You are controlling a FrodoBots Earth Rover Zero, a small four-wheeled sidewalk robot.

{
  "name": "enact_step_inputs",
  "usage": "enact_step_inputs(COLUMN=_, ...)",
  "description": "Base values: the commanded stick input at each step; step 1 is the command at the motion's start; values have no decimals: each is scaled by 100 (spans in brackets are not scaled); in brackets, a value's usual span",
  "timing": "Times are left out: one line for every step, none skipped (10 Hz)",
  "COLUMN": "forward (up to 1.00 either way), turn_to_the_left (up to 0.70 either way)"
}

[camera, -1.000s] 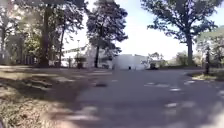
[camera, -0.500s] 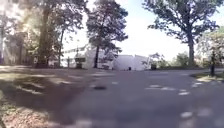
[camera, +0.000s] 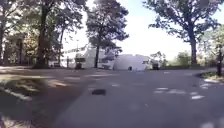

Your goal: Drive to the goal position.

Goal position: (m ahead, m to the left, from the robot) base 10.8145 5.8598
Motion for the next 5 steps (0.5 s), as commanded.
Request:
enact_step_inputs(forward=70, turn_to_the_left=0)
enact_step_inputs(forward=70, turn_to_the_left=0)
enact_step_inputs(forward=70, turn_to_the_left=0)
enact_step_inputs(forward=70, turn_to_the_left=0)
enact_step_inputs(forward=70, turn_to_the_left=0)
